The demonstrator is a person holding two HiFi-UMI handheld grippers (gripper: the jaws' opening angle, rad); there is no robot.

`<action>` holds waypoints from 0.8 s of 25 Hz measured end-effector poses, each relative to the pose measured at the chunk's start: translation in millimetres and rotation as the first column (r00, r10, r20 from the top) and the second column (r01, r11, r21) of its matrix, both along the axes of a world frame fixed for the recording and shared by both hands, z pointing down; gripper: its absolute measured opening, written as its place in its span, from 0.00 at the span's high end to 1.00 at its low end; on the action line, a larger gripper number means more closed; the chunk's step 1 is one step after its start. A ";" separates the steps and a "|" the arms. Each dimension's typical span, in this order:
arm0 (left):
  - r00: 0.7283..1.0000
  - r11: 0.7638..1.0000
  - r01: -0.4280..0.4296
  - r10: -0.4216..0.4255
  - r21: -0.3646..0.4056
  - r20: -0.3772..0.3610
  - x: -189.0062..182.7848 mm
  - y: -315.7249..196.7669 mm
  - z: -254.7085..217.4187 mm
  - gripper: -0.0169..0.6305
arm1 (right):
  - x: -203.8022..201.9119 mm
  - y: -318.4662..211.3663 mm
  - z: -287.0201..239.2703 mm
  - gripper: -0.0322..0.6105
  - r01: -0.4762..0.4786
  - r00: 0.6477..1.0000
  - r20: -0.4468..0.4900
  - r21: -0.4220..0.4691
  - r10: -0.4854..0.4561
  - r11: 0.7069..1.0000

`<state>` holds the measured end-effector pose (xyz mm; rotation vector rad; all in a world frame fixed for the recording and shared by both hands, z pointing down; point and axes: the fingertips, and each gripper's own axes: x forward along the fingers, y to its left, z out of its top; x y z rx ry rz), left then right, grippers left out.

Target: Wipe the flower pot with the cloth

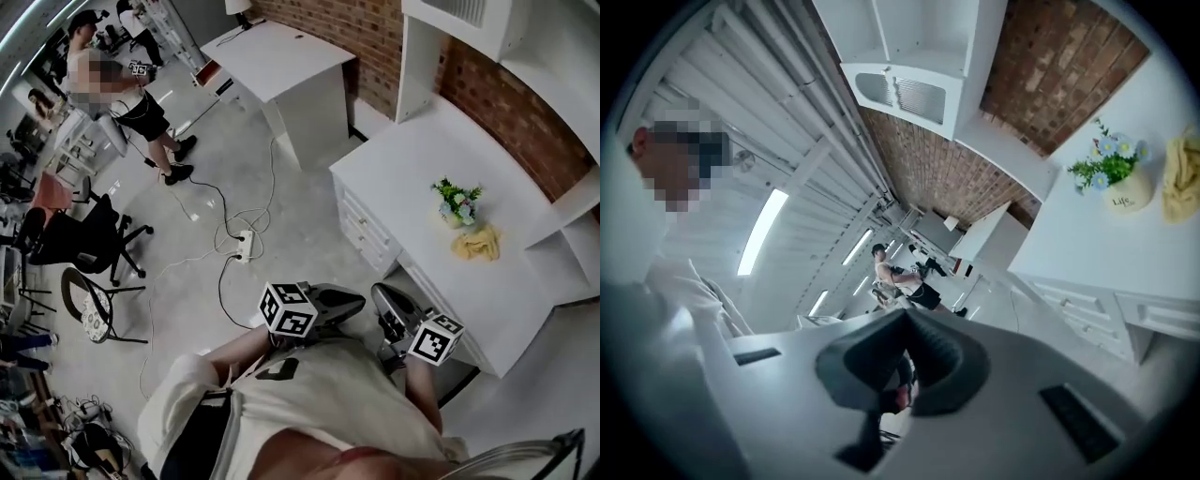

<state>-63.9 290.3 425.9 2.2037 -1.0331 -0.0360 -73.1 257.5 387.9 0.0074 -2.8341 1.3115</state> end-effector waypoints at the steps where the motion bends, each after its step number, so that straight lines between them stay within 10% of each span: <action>1: 1.000 1.000 0.006 -0.007 0.007 0.008 -3.9 -0.3 -0.7 0.94 | -5.5 2.2 0.5 0.94 0.014 1.000 -0.001 -0.005 -0.014 1.000; 10: 0.981 0.981 0.194 -0.194 0.011 -0.005 -110.5 -35.5 -0.8 0.94 | -77.6 -23.1 17.1 0.94 0.112 0.991 -0.070 -0.011 -0.113 0.994; 20: 0.987 0.987 0.155 -0.153 -0.042 0.042 -176.7 -109.9 24.0 0.94 | -106.6 -87.6 21.6 0.94 0.009 0.988 -0.152 -0.041 -0.015 0.999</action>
